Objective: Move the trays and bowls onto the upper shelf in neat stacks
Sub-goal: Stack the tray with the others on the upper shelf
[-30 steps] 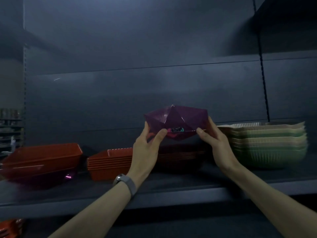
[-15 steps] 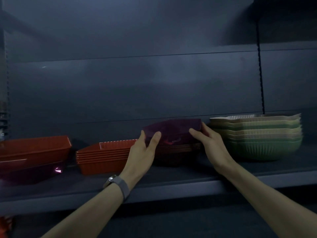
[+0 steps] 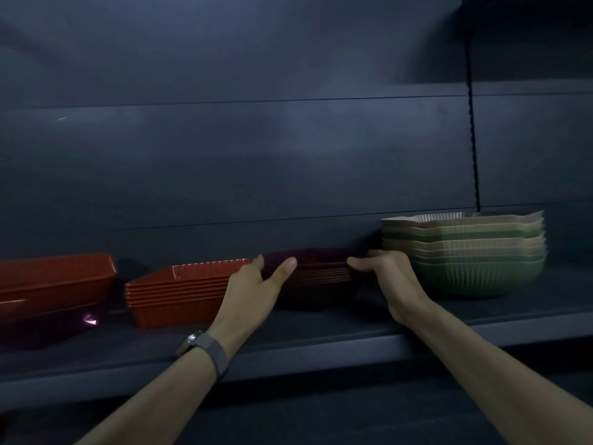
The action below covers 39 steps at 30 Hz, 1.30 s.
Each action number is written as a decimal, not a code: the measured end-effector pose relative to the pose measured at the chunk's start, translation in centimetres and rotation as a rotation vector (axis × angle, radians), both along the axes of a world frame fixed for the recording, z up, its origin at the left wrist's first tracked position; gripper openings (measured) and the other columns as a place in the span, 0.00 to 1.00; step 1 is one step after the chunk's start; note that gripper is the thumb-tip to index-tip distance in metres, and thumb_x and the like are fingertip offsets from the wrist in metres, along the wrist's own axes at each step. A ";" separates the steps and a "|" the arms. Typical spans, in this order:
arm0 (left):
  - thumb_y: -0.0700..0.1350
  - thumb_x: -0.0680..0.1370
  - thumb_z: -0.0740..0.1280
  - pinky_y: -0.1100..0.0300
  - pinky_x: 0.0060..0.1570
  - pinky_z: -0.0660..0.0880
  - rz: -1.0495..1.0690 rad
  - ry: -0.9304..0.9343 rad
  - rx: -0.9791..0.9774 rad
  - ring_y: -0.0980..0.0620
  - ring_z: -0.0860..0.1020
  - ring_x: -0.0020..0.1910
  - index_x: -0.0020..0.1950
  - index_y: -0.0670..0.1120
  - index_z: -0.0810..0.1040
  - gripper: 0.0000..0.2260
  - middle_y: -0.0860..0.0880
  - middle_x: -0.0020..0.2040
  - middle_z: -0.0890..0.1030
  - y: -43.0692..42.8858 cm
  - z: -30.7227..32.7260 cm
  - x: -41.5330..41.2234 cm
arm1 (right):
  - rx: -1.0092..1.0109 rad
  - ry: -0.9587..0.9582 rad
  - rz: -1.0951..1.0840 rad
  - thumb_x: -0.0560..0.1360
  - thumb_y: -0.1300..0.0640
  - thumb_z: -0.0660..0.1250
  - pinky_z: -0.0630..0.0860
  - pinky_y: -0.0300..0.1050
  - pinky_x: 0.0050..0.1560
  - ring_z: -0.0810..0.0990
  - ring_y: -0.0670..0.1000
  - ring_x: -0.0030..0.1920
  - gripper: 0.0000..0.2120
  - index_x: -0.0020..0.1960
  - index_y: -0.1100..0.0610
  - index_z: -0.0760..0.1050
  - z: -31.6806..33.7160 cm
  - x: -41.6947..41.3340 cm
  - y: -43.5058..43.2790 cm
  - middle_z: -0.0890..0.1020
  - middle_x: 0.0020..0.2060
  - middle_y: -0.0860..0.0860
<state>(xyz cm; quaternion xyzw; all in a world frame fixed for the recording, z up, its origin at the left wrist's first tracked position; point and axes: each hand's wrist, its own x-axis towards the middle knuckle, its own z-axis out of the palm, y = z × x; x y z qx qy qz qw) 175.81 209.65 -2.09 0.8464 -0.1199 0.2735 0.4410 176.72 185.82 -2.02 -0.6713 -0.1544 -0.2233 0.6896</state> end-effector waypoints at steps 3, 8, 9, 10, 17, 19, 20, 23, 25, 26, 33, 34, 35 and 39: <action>0.65 0.80 0.66 0.64 0.71 0.59 -0.020 0.004 -0.008 0.48 0.64 0.81 0.83 0.41 0.61 0.40 0.46 0.82 0.66 0.2 -0.2 0.3 | -0.035 0.012 -0.014 0.62 0.49 0.78 0.78 0.65 0.66 0.87 0.58 0.53 0.19 0.45 0.62 0.84 -0.2 0.4 0.0 0.89 0.45 0.57; 0.66 0.79 0.67 0.63 0.74 0.56 -0.028 -0.004 -0.030 0.49 0.61 0.82 0.84 0.41 0.60 0.42 0.45 0.83 0.63 0.0 -0.2 0.3 | -0.012 0.027 -0.008 0.64 0.41 0.76 0.69 0.58 0.76 0.77 0.55 0.70 0.46 0.75 0.63 0.70 -0.1 0.6 0.1 0.77 0.71 0.52; 0.66 0.78 0.67 0.62 0.77 0.57 -0.019 -0.004 -0.025 0.48 0.61 0.82 0.84 0.41 0.59 0.43 0.44 0.83 0.63 -0.1 -0.3 0.4 | -0.015 0.031 0.009 0.61 0.39 0.76 0.68 0.57 0.77 0.74 0.55 0.73 0.53 0.80 0.61 0.64 -0.2 0.9 0.1 0.74 0.74 0.51; 0.67 0.78 0.67 0.61 0.78 0.58 -0.007 0.003 -0.011 0.48 0.61 0.82 0.84 0.41 0.59 0.44 0.43 0.83 0.63 -0.2 -0.3 0.3 | -0.023 0.028 0.020 0.59 0.38 0.76 0.67 0.57 0.77 0.74 0.54 0.74 0.57 0.81 0.60 0.63 -0.4 1.4 -0.1 0.73 0.75 0.50; 0.68 0.79 0.65 0.75 0.60 0.60 0.009 0.047 0.047 0.53 0.72 0.73 0.84 0.40 0.58 0.44 0.43 0.80 0.69 -0.4 -0.2 0.3 | -0.016 0.019 0.000 0.60 0.42 0.77 0.66 0.56 0.79 0.72 0.55 0.75 0.55 0.82 0.61 0.63 -0.2 1.1 0.0 0.71 0.77 0.53; 0.68 0.79 0.65 0.68 0.64 0.59 -0.009 0.055 0.032 0.47 0.67 0.79 0.84 0.39 0.57 0.45 0.43 0.81 0.67 -0.3 -0.3 0.3 | -0.019 0.030 -0.001 0.64 0.43 0.75 0.65 0.57 0.79 0.71 0.56 0.76 0.53 0.82 0.61 0.61 -0.2 1.0 0.2 0.70 0.78 0.54; 0.68 0.79 0.65 0.67 0.65 0.58 -0.015 0.057 0.027 0.46 0.65 0.80 0.84 0.39 0.56 0.45 0.42 0.82 0.66 -0.3 -0.3 0.3 | -0.020 0.036 -0.013 0.65 0.43 0.75 0.65 0.57 0.79 0.71 0.56 0.76 0.52 0.82 0.61 0.60 -0.2 1.1 0.2 0.70 0.79 0.55; 0.67 0.80 0.64 0.67 0.67 0.56 -0.027 0.053 0.015 0.45 0.63 0.81 0.84 0.38 0.55 0.45 0.42 0.82 0.64 -0.4 -0.4 0.2 | -0.054 0.047 -0.065 0.68 0.43 0.75 0.64 0.58 0.80 0.69 0.56 0.77 0.50 0.82 0.61 0.60 -0.2 1.0 0.2 0.69 0.79 0.55; 0.68 0.79 0.65 0.66 0.69 0.56 -0.030 0.049 0.004 0.45 0.63 0.81 0.84 0.38 0.55 0.46 0.41 0.82 0.63 -0.5 -0.4 -0.1 | -0.105 0.041 -0.117 0.73 0.45 0.74 0.64 0.55 0.79 0.69 0.57 0.78 0.45 0.82 0.62 0.61 0.0 0.6 0.4 0.69 0.80 0.55; 0.68 0.79 0.65 0.65 0.72 0.57 -0.032 0.049 0.001 0.45 0.63 0.81 0.84 0.38 0.55 0.46 0.41 0.82 0.64 -0.4 -0.3 -0.4 | -0.142 0.038 -0.146 0.77 0.46 0.72 0.64 0.53 0.79 0.69 0.57 0.78 0.41 0.82 0.62 0.62 0.0 0.5 0.4 0.69 0.79 0.55; 0.69 0.76 0.68 0.66 0.70 0.60 -0.038 0.040 0.000 0.46 0.67 0.79 0.82 0.38 0.62 0.47 0.42 0.80 0.69 -0.1 0.4 -1.5 | -0.479 0.076 -0.351 0.84 0.47 0.63 0.72 0.49 0.65 0.77 0.60 0.68 0.24 0.72 0.63 0.76 1.2 -2.1 1.0 0.80 0.68 0.58; 0.68 0.77 0.69 0.67 0.68 0.60 -0.042 0.043 0.001 0.46 0.67 0.79 0.82 0.38 0.63 0.45 0.42 0.80 0.69 0.1 0.5 -1.7 | -0.528 0.061 -0.373 0.84 0.48 0.63 0.73 0.49 0.61 0.79 0.59 0.63 0.21 0.67 0.62 0.80 1.4 -2.6 1.1 0.83 0.63 0.57; 0.67 0.77 0.69 0.67 0.68 0.61 -0.048 0.044 0.002 0.46 0.68 0.78 0.81 0.38 0.64 0.44 0.42 0.79 0.70 0.4 0.6 -1.8 | -0.569 0.035 -0.400 0.84 0.49 0.63 0.74 0.50 0.62 0.80 0.59 0.63 0.19 0.65 0.62 0.81 1.7 -3.1 1.3 0.84 0.61 0.56; 0.58 0.78 0.74 0.58 0.73 0.71 -0.071 0.045 -0.048 0.50 0.77 0.71 0.77 0.40 0.72 0.34 0.44 0.74 0.77 2.7 1.7 -2.9 | -0.701 -0.147 -0.514 0.83 0.50 0.66 0.69 0.48 0.72 0.75 0.59 0.71 0.22 0.72 0.60 0.76 3.1 -5.1 2.9 0.80 0.69 0.57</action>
